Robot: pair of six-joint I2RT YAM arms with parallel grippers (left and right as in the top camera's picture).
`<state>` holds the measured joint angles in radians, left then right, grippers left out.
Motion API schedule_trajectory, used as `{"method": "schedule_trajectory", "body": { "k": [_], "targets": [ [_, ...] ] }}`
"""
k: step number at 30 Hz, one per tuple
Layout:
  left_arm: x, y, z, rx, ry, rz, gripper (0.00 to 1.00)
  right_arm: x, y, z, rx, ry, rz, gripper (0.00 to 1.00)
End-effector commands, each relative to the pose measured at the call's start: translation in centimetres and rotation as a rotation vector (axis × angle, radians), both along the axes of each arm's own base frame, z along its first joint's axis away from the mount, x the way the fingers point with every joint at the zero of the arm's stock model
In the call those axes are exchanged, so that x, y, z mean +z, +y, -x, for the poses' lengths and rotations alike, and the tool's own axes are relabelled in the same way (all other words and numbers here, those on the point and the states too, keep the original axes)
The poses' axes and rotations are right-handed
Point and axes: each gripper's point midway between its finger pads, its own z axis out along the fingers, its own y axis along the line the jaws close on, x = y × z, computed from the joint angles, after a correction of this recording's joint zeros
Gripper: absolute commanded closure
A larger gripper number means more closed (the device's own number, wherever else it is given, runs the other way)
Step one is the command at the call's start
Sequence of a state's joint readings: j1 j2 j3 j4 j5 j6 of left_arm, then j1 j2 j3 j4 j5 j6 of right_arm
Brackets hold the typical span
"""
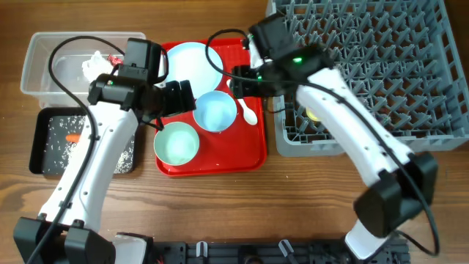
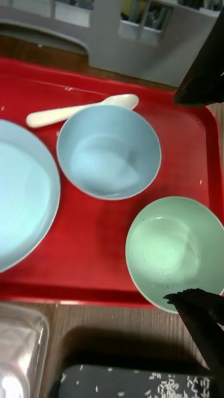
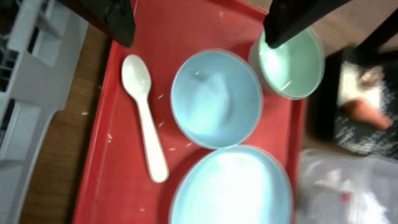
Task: Sort waste into correct bins and load items into the dishwasher rack
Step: 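Move the right gripper to the light-blue bowl and grasp it, then carry the light-blue bowl into the rack and release it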
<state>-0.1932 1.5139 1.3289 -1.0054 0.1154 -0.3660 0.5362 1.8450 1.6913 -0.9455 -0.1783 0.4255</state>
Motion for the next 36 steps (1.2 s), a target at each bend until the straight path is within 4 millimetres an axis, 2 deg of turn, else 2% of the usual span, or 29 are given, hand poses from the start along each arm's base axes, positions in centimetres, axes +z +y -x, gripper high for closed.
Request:
{"method": "schedule_trajectory", "body": {
  "k": [1,3,5,9,10,13,16,18,20,21,24,25,27,31,32,34,35,36],
  "targets": [
    [-0.4,3.0,-0.8,0.145,0.004,-0.033,0.00,-4.1,0.7,-0.8,-0.108,0.058,0.067,0.33],
    [-0.4,4.2,-0.9,0.179,0.004,-0.033,0.00,-6.5,1.1,-0.6,-0.105,0.110,0.083,0.35],
    [-0.3,5.4,-1.2,0.214,-0.002,-0.032,0.00,-9.3,1.7,-0.2,-0.096,0.183,0.088,0.40],
    [-0.1,6.2,-1.8,0.239,-0.024,-0.028,0.00,-12.4,1.7,0.3,-0.109,0.256,0.116,0.54],
    [-0.1,6.2,-1.8,0.239,-0.024,-0.028,0.00,-12.8,1.7,0.3,-0.108,0.260,0.120,0.60],
    [-0.1,6.2,-1.8,0.238,-0.024,-0.028,0.00,-13.9,2.2,0.6,-0.096,0.272,0.131,0.69],
    [-0.1,6.2,-1.8,0.238,-0.024,-0.028,0.00,-14.4,2.8,1.2,-0.074,0.278,0.141,0.75],
    [-0.1,6.2,-1.8,0.238,-0.023,-0.028,0.00,-14.8,3.0,1.5,-0.067,0.282,0.146,0.82],
    [-0.1,6.2,-1.8,0.238,-0.024,-0.028,0.00,-15.3,3.0,1.7,-0.065,0.286,0.155,0.84],
    [-0.1,6.2,-1.8,0.238,-0.024,-0.028,0.00,-15.6,2.8,1.8,-0.068,0.287,0.162,0.94],
    [-0.1,6.2,-1.8,0.238,-0.024,-0.028,0.00,-15.2,2.2,1.4,-0.081,0.277,0.162,0.96],
    [-0.1,6.2,-1.8,0.238,-0.024,-0.028,0.00,-14.7,2.0,1.1,-0.089,0.266,0.161,0.96],
    [-0.1,6.2,-1.8,0.238,-0.024,-0.028,0.00,-12.4,0.9,-0.1,-0.112,0.224,0.138,0.96],
    [-0.1,6.2,-1.8,0.238,-0.024,-0.028,0.00,-0.3,-3.2,-3.7,-0.113,-0.005,-0.006,0.96],
    [-0.1,6.2,-1.8,0.238,-0.024,-0.028,0.00,3.4,-5.6,-4.8,-0.181,-0.113,-0.004,0.96],
    [-0.1,6.2,-1.8,0.238,-0.024,-0.028,0.00,8.5,-10.4,-7.0,-0.340,-0.330,0.086,0.96],
    [-0.1,6.2,-1.8,0.238,-0.024,-0.028,0.00,10.7,-13.3,-8.0,-0.449,-0.446,0.173,0.96],
    [-0.1,6.2,-1.8,0.238,-0.024,-0.028,0.00,11.8,-15.0,-8.6,-0.519,-0.508,0.236,0.96]
  ]
}}
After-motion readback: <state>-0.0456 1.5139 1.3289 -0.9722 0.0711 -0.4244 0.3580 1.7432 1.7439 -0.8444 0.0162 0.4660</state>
